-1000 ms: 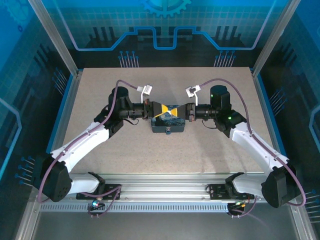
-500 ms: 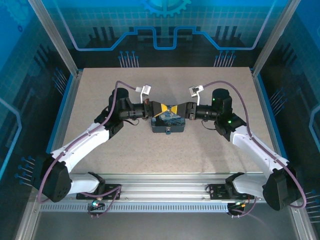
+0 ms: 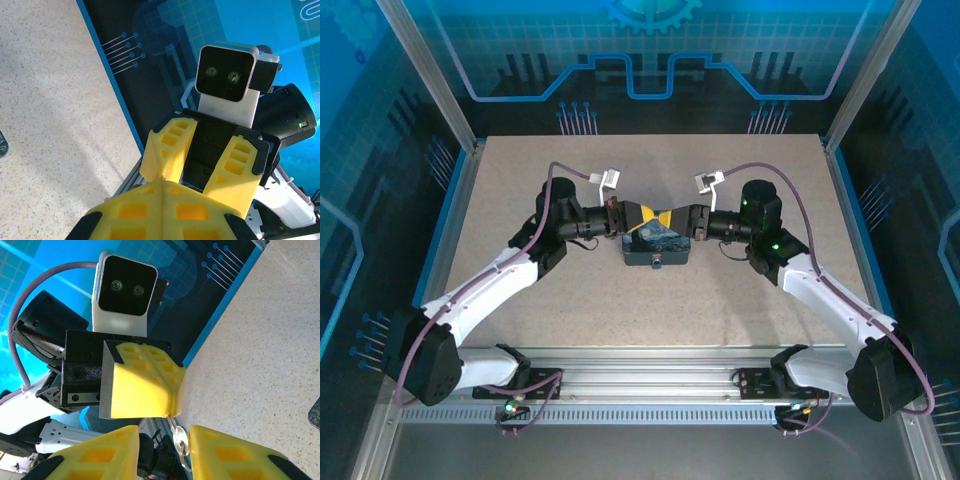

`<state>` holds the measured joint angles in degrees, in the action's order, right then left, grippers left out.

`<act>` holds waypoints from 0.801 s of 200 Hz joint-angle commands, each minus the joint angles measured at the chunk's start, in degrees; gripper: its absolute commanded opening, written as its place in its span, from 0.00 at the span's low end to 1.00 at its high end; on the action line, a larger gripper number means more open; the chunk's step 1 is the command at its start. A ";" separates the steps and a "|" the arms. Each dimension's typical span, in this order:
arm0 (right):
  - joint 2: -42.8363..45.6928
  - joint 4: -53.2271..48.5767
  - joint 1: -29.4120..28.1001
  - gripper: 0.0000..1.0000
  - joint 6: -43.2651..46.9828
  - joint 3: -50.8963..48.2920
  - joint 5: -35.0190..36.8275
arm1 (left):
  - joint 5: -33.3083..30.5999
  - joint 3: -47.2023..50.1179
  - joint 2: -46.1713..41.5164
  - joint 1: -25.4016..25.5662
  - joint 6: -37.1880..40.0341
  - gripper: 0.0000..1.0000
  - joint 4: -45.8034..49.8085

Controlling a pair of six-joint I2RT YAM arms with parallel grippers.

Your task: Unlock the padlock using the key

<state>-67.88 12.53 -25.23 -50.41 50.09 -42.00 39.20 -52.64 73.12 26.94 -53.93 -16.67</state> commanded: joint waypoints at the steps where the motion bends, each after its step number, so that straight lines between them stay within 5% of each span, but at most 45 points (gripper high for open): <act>1: -0.26 1.99 -0.96 0.35 -0.30 -0.78 -0.26 | -1.23 0.70 -1.93 0.04 0.07 0.00 -1.79; 45: -0.57 2.34 -1.35 0.31 -0.26 -0.87 -0.58 | -1.84 0.90 -1.97 -0.03 -0.16 0.00 -2.20; 140: -0.94 2.01 -1.30 0.00 0.74 -0.73 -0.36 | -0.99 1.18 -1.69 0.04 -0.26 0.00 -2.74; 160: -0.77 1.77 -1.30 0.00 1.00 -0.55 -0.39 | -1.06 1.36 -1.84 -0.01 -0.21 0.00 -2.58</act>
<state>-68.27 12.97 -25.85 -50.57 49.47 -41.80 38.13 -52.34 72.62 26.94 -54.08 -18.39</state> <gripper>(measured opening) 0.065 0.053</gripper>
